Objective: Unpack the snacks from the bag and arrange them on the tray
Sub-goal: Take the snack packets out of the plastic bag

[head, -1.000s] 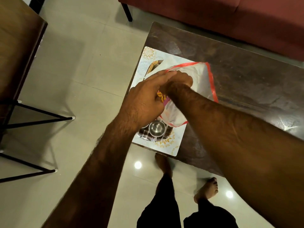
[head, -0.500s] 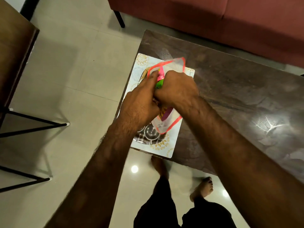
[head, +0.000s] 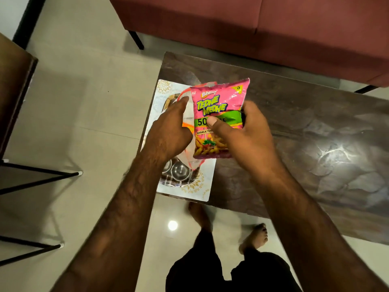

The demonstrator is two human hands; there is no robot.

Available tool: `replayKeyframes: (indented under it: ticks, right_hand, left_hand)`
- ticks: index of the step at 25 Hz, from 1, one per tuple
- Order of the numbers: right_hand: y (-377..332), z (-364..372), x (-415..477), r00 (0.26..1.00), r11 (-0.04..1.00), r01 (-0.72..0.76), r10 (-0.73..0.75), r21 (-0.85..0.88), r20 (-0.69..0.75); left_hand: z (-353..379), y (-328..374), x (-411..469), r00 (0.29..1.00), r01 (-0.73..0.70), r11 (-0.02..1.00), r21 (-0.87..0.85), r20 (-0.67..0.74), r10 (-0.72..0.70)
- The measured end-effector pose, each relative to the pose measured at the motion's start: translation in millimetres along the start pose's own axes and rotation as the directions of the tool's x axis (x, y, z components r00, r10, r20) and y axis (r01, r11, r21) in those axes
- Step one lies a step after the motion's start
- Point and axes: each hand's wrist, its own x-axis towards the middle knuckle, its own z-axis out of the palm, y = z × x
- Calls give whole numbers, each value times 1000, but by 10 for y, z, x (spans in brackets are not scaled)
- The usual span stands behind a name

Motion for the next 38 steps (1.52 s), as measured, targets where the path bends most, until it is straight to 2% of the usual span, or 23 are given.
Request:
replayKeyframes:
  ticks: [2,5,9,12,15,19,22,26,27,29,30,31,32,33,35,36,38]
  right_hand:
    - [114,-108,15,996,959,-78,84,273,-10]
    - [398,-312,112,984,870,-69,141,487,-112]
    - [1118,-661,359,926,833,15,197,553,-322]
    - [1799,-797,559,859,811,-83,353,579,-371]
    - [2340,-599,750,845,808,-285,466,515,-263]
    - [2726,-195,1118,886,839,-357,443,411,-134]
    - [2859,-10,1422,885,864,-419,457,278,-87]
    - [2904,120,1657,860,805,-462,508,371,-32]
    - [2858,88,1664,857,817,-474,514,329,-41]
    - [2693,-118,1593,867,883,-461,469,87,-169]
    - [2571,-286,1502,862,911,-412,388,-3,-326]
    - [2399,-464,1366,849,950,-311,268,-20,-454]
    - [2200,-625,1216,842,985,-172,145,-4,-519]
    - [2033,-772,1099,859,999,-34,26,-5,-511]
    - [1640,-822,911,944,985,145,-167,-99,-286]
    - [1458,-736,862,976,971,172,-191,-164,-108]
    - [1193,-428,907,964,913,224,-157,-341,213]
  left_hand:
    - [95,108,-35,1000,11,1000,-8,-4,-11]
    - [249,216,-79,1000,-3,999,35,-19,4]
    - [413,199,-138,996,-43,999,21,-79,44]
    - [536,202,-137,994,-53,998,22,-92,55]
    - [744,251,-149,996,-80,995,51,-42,82]
    - [1044,297,-143,995,-99,988,119,2,99]
    - [1245,271,-101,993,-118,984,134,27,115]
    - [1435,177,-100,989,-137,977,161,69,127]
    - [1468,164,-91,989,-136,977,166,72,126]
    - [1505,176,-96,990,-126,976,176,82,113]
    - [1498,194,-102,990,-121,976,181,88,106]
    - [1478,213,-105,990,-117,976,184,93,102]
    - [1446,235,-104,990,-116,976,185,95,99]
    - [1422,255,-99,991,-112,977,184,95,96]
    - [1340,294,-106,993,-105,977,186,79,92]
    - [1284,315,-124,993,-106,977,185,71,94]
    - [1157,356,-178,994,-104,980,172,56,96]
